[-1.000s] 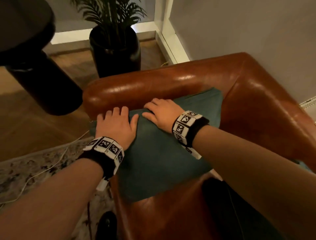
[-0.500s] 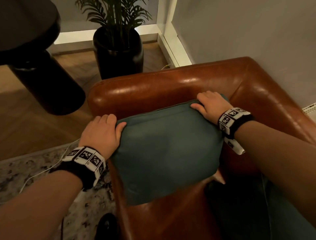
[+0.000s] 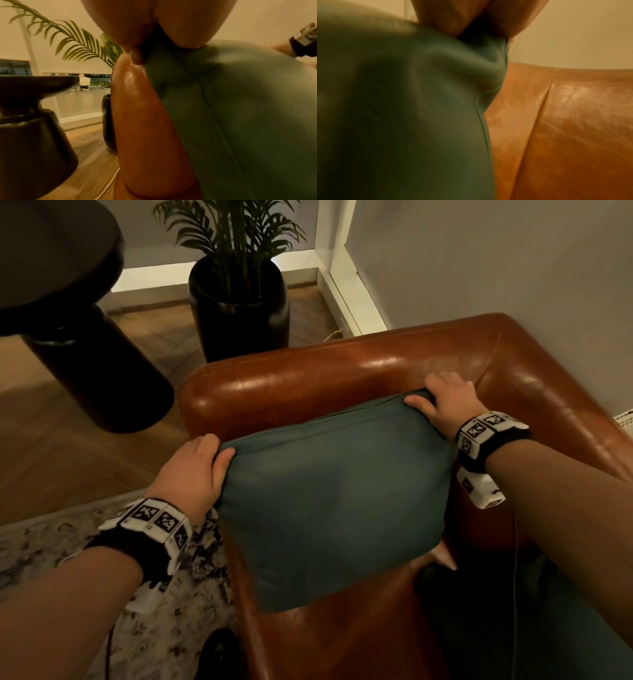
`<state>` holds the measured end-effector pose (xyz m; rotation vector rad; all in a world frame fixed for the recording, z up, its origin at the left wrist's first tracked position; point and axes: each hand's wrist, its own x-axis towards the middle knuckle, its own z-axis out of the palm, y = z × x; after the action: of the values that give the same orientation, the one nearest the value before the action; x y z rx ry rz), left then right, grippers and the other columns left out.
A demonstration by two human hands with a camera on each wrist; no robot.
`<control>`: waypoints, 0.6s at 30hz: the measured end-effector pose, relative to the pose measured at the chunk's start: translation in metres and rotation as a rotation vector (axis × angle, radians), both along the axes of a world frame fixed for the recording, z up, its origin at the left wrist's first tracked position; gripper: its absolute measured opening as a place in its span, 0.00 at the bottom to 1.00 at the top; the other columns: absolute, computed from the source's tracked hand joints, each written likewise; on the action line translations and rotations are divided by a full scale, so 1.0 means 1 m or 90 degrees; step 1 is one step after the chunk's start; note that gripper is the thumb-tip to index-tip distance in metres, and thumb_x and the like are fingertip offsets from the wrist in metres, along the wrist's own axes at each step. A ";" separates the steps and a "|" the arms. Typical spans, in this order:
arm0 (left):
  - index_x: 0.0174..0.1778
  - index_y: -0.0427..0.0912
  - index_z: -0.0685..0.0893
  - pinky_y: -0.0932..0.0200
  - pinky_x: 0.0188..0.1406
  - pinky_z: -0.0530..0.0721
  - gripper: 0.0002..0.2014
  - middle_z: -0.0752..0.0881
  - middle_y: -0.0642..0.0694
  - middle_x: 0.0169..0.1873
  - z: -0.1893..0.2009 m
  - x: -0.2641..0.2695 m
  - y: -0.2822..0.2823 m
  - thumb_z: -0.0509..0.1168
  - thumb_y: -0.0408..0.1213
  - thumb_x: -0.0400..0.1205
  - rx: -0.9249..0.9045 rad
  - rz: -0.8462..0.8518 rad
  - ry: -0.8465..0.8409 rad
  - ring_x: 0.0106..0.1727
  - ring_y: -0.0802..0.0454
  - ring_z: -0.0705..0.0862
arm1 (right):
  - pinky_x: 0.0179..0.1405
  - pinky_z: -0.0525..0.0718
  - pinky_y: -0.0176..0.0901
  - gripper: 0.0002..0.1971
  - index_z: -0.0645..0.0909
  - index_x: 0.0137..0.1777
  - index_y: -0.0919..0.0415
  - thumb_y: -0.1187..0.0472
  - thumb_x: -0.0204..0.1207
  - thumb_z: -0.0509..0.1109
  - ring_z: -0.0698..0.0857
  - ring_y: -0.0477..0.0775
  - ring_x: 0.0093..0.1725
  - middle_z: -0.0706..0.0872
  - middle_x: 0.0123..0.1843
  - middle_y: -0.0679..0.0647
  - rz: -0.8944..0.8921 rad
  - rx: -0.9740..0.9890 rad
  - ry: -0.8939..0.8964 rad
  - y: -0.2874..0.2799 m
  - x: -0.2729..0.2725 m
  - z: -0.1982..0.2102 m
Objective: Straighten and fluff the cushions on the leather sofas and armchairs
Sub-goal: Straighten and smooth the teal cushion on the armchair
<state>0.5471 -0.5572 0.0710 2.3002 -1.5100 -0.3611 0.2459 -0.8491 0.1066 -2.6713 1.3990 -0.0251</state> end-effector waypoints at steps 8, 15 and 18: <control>0.76 0.49 0.73 0.48 0.74 0.69 0.22 0.78 0.52 0.68 -0.028 -0.024 0.057 0.54 0.51 0.87 -0.014 0.295 0.418 0.70 0.51 0.76 | 0.68 0.81 0.55 0.18 0.85 0.64 0.53 0.45 0.82 0.64 0.86 0.54 0.61 0.89 0.59 0.50 -0.408 0.265 -0.418 0.014 -0.060 -0.033; 0.43 0.39 0.82 0.48 0.51 0.79 0.11 0.86 0.40 0.42 -0.039 -0.044 0.039 0.63 0.43 0.85 -0.137 0.497 0.401 0.47 0.40 0.84 | 0.54 0.76 0.38 0.17 0.87 0.62 0.58 0.49 0.79 0.71 0.86 0.56 0.60 0.90 0.60 0.56 -0.508 0.098 -0.387 0.019 -0.044 -0.022; 0.47 0.37 0.81 0.53 0.47 0.73 0.10 0.85 0.38 0.44 -0.034 -0.044 0.032 0.61 0.40 0.86 -0.110 0.511 0.353 0.48 0.39 0.82 | 0.56 0.77 0.40 0.16 0.87 0.62 0.58 0.50 0.80 0.71 0.86 0.58 0.60 0.89 0.60 0.57 -0.513 0.069 -0.360 0.022 -0.040 -0.012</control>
<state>0.5035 -0.5252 0.0373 2.1908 -0.2984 -0.5380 0.2057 -0.8272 0.0947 -1.6374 2.0224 -0.6821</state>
